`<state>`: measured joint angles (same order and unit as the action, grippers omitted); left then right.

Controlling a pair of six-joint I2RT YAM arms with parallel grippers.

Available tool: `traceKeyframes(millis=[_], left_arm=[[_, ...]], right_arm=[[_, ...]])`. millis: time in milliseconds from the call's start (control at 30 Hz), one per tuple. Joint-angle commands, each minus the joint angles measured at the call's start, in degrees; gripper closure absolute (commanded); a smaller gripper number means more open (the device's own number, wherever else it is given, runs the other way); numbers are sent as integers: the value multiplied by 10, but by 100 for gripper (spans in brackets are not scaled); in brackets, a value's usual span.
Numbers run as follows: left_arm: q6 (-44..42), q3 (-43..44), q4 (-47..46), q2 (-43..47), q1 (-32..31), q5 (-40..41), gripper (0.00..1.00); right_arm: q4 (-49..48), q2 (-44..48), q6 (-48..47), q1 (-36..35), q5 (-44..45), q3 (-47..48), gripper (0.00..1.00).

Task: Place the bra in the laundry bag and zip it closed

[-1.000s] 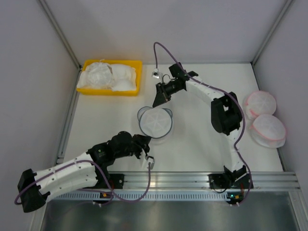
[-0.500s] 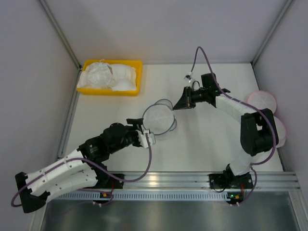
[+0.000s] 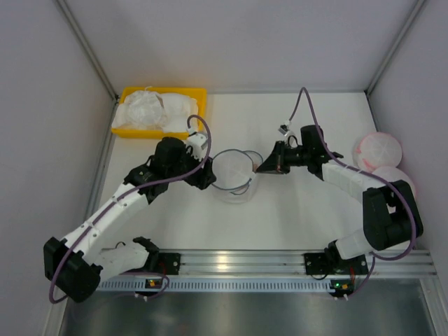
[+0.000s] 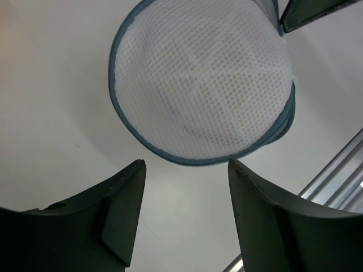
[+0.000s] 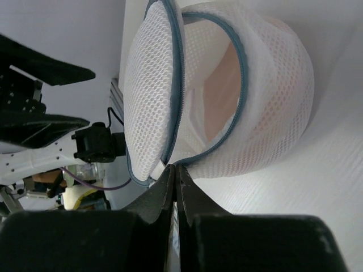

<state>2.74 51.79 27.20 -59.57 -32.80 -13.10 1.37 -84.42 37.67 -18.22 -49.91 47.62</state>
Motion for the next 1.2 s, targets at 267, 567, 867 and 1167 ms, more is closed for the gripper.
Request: traceKeyframes(millis=[267,567,867,1167], left_arm=[[295,-6,-116,-119,161,-228,32],[398,-76,-236,-175,179,-272,31],[509,-156,-444,-182,180,-325,49],[603,-174,-537,-176,193,-350,100]], right_arm=[[27,35,-82,3,-7,12,96],[29,22,-91,3,-14,21,92],[33,8,-98,4,-26,34,84],[98,36,-113,29,-31,49,11]])
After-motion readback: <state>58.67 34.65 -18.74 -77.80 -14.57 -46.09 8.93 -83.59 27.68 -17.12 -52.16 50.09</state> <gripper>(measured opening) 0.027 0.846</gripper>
